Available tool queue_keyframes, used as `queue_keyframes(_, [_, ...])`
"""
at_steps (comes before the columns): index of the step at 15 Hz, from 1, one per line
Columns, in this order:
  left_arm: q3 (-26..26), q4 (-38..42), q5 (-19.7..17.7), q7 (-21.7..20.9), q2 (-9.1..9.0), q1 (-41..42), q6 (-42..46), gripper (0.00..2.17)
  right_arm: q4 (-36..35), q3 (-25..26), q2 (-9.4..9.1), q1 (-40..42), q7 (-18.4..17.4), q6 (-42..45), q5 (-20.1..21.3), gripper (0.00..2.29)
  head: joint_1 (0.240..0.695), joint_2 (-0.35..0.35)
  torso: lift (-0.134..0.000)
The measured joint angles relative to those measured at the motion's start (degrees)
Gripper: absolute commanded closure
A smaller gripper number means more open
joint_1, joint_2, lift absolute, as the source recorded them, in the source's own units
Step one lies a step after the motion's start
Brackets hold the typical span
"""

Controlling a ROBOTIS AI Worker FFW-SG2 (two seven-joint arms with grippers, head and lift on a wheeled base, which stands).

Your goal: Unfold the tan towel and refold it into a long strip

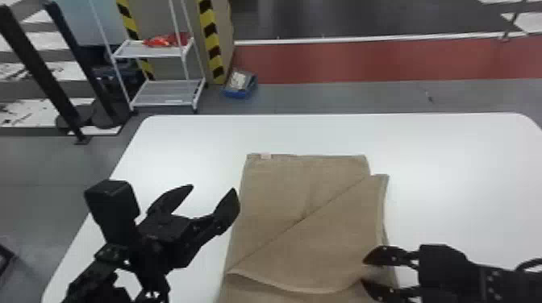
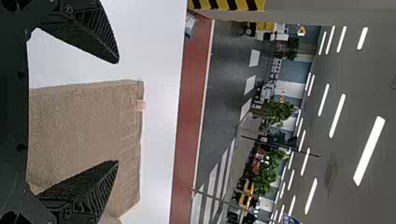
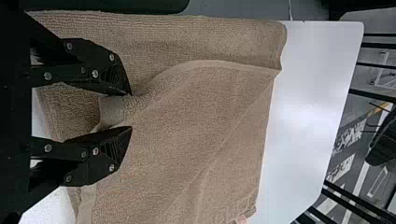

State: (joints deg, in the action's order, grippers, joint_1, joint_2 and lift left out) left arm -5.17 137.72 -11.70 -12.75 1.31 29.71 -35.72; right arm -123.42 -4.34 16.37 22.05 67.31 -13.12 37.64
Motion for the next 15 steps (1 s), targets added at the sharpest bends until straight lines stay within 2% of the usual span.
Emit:
queue_keyframes(2, [-0.02, 0.09, -0.06, -0.15, -0.04, 0.06, 0.07, 0.12, -0.14, 0.18, -0.02, 0.11, 0.69, 0.12, -0.11, 1.43, 0.695, 0.097, -0.123])
queue_keyframes(4, [-0.01, 0.18, -0.07, -0.18, -0.07, 0.07, 0.08, 0.12, -0.02, 0.21, -0.02, 0.17, 0.59, 0.05, -0.21, 1.70, 0.695, 0.097, -0.123])
queue_keyframes(7, [-0.04, 0.25, -0.08, -0.60, -0.01, 0.02, 0.08, 0.12, -0.21, 1.86, -0.10, 0.55, 0.21, 0.20, -1.64, 1.75, 0.695, 0.084, -0.123])
queue_keyframes(10, [-0.10, 0.24, -0.05, -1.34, 0.13, -0.80, -0.10, 0.12, -1.96, 8.42, -0.91, 1.06, 0.13, 0.81, -8.10, 1.75, 0.695, 0.052, -0.123])
queue_keyframes(11, [-0.01, 0.24, 0.01, -1.54, 0.19, -1.77, -0.63, 0.12, -2.76, 11.05, -1.25, 1.27, 0.29, 0.84, -9.80, 1.75, 0.695, 0.020, -0.123])
queue_keyframes(15, [0.53, -1.27, 1.52, -1.67, 0.47, -9.61, -10.06, 0.12, -3.99, 18.99, -1.94, 2.08, 1.53, 0.85, -14.36, 1.75, 0.695, -0.044, -0.123])
